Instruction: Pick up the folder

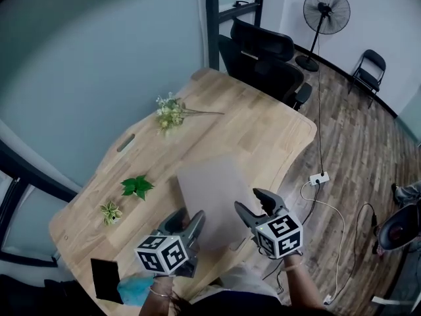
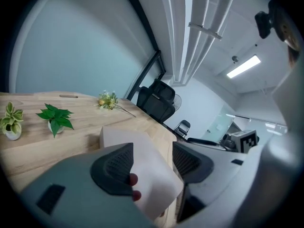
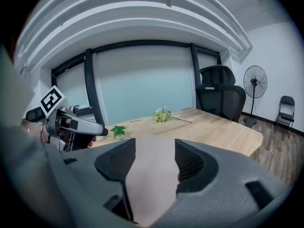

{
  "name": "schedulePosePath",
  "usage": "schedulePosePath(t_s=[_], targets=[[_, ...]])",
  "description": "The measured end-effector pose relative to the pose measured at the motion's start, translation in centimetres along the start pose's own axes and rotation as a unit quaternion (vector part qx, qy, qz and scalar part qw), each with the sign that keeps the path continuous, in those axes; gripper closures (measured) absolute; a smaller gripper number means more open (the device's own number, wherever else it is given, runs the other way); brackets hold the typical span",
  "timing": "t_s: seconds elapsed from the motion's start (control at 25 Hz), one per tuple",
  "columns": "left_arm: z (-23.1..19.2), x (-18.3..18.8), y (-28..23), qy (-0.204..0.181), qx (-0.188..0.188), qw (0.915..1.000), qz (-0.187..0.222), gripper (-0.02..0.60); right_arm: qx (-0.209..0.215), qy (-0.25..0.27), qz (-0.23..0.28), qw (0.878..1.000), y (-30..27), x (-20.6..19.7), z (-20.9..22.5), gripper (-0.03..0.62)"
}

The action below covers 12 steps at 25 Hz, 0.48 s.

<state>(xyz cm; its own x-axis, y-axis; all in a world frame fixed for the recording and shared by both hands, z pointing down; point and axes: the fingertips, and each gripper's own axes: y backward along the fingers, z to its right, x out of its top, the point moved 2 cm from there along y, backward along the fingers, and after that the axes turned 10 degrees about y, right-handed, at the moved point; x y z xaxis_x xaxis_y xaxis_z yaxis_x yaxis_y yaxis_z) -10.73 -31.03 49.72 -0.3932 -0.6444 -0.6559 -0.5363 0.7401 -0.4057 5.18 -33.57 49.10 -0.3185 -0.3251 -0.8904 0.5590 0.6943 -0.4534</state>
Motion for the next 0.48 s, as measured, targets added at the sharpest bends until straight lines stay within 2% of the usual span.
schedulePosePath(t_s=[0.12,0.48], targets=[[-1.1,-0.2,-1.0,0.01,0.009,0.9999,-0.006,0.335,0.01,-0.012,-0.011,1.0,-1.2,-0.6,0.7,0.336],[-4.2,-1.2,-3.7,0.044,0.037,0.9981,-0.023,0.327,0.018,-0.031,-0.058,0.998,-4.4,-4.1,3.1,0.333]])
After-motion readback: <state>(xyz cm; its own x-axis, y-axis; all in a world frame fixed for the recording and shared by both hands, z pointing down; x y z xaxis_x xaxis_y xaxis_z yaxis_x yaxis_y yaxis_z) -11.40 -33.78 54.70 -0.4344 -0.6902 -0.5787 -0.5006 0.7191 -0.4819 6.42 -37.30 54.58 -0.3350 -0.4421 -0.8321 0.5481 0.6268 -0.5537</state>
